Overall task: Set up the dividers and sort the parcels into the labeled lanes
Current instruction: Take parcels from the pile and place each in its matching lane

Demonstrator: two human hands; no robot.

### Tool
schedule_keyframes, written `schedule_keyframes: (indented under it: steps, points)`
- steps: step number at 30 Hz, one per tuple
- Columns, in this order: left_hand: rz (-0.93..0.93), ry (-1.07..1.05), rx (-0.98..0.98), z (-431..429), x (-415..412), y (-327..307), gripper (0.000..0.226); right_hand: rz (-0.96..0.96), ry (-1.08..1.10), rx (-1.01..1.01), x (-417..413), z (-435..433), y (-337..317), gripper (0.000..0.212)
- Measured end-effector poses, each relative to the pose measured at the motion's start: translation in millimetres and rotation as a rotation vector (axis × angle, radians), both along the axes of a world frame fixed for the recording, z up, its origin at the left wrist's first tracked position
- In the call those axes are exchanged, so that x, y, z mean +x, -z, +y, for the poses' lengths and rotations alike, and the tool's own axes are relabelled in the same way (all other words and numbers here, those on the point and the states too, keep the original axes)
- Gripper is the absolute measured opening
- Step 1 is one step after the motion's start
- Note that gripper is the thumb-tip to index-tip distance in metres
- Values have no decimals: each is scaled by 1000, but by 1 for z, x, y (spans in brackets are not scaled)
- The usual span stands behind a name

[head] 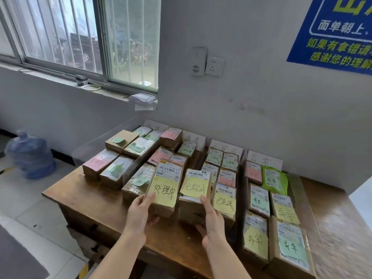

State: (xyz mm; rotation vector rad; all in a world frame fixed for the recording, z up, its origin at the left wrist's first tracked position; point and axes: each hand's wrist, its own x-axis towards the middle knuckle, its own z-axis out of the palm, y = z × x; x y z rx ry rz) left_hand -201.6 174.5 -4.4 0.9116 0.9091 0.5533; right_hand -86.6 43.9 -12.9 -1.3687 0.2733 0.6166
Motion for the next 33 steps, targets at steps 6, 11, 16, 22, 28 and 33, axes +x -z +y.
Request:
schedule_keyframes:
  steps: [6,11,16,22,28,33]
  points:
    - [-40,41,-32,28,25,-1,30,94,154,-64,17,27,11,69]
    - [-34,107,-53,51,38,5,36,184,322,-92,17,45,19,76]
    - [-6,192,-64,73,38,9,36,206,463,-154,21,57,25,61]
    - [31,269,-77,93,35,14,30,167,578,-308,17,76,27,61]
    - [39,308,-113,104,31,15,32,172,494,-290,13,82,25,71]
    - [51,311,-126,110,29,13,34,72,530,-349,19,84,18,49]
